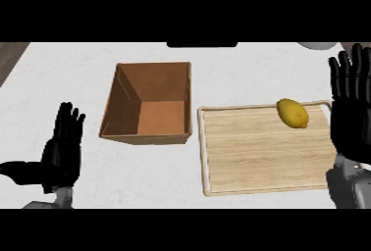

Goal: Pick the lemon from the tray and place it in the cardboard box

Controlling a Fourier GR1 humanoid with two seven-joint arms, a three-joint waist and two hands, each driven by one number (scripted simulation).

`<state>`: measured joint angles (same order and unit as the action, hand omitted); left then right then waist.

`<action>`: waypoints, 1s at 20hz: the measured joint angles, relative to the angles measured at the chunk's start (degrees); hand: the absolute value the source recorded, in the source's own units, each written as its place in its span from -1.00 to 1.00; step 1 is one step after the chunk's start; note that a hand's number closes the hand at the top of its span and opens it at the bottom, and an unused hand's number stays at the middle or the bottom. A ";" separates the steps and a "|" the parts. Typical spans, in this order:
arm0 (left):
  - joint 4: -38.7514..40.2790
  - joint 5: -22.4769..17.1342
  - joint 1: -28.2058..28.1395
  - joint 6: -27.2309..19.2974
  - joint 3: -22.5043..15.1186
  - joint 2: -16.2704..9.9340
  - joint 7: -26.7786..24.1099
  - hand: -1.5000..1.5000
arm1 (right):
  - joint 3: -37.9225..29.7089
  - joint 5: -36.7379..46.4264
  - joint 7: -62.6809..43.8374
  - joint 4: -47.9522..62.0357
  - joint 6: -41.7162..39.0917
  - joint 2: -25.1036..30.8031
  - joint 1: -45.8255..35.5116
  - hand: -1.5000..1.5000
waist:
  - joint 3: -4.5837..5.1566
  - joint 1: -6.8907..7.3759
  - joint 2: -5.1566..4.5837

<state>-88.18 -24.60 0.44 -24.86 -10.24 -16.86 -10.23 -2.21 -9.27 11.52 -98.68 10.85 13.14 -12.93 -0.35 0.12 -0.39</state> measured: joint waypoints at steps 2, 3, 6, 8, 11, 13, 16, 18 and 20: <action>0.96 1.84 0.64 -0.46 0.08 -2.04 1.25 0.00 | -0.30 -2.61 -0.70 1.97 -4.54 1.99 -0.44 -1.00 | 0.09 0.08 0.04; 1.59 3.02 0.60 -0.44 0.14 -3.82 1.75 0.00 | 0.05 -4.05 -1.19 3.15 -7.56 3.19 -0.57 -1.00 | 0.09 0.31 -0.04; 4.31 7.60 0.78 -0.37 0.22 -10.22 3.11 0.00 | 2.91 -7.87 -3.70 6.08 -17.43 6.79 -1.21 -1.00 | -0.06 1.36 -0.73; 5.38 9.12 0.46 -0.16 -0.14 -12.18 3.66 0.00 | 4.65 -1.47 -1.54 4.59 -21.12 13.50 -3.18 -1.00 | 0.34 1.72 -0.56; 7.34 11.69 0.62 0.43 -0.65 -15.73 5.08 0.00 | 7.46 4.24 3.95 7.85 -28.30 20.50 -2.43 -1.00 | 0.15 1.80 -1.13; 7.99 12.98 0.76 0.70 -1.20 -17.15 6.16 0.00 | 6.97 2.28 9.30 13.26 -33.49 21.89 -1.53 -1.00 | -0.02 1.95 -1.30; 9.14 14.17 2.37 1.35 -1.57 -18.61 7.73 0.00 | 6.05 -0.17 17.75 21.05 -41.20 23.45 -2.07 -1.00 | -0.15 2.21 -1.50; 10.14 14.60 3.48 1.94 -1.62 -19.28 8.67 0.00 | 5.60 -0.19 21.56 25.41 -43.63 25.22 -3.38 -1.00 | -0.16 2.34 -1.48; 11.09 15.03 4.39 2.25 -1.91 -19.22 9.20 0.00 | 5.34 1.71 24.36 28.81 -43.33 27.40 -5.76 -1.00 | -0.13 2.62 -1.44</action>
<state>-77.10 -9.57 4.83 -22.61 -12.15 -36.08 -1.03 3.13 -7.56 35.88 -69.87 -32.48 40.54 -18.69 -0.49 2.74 -1.83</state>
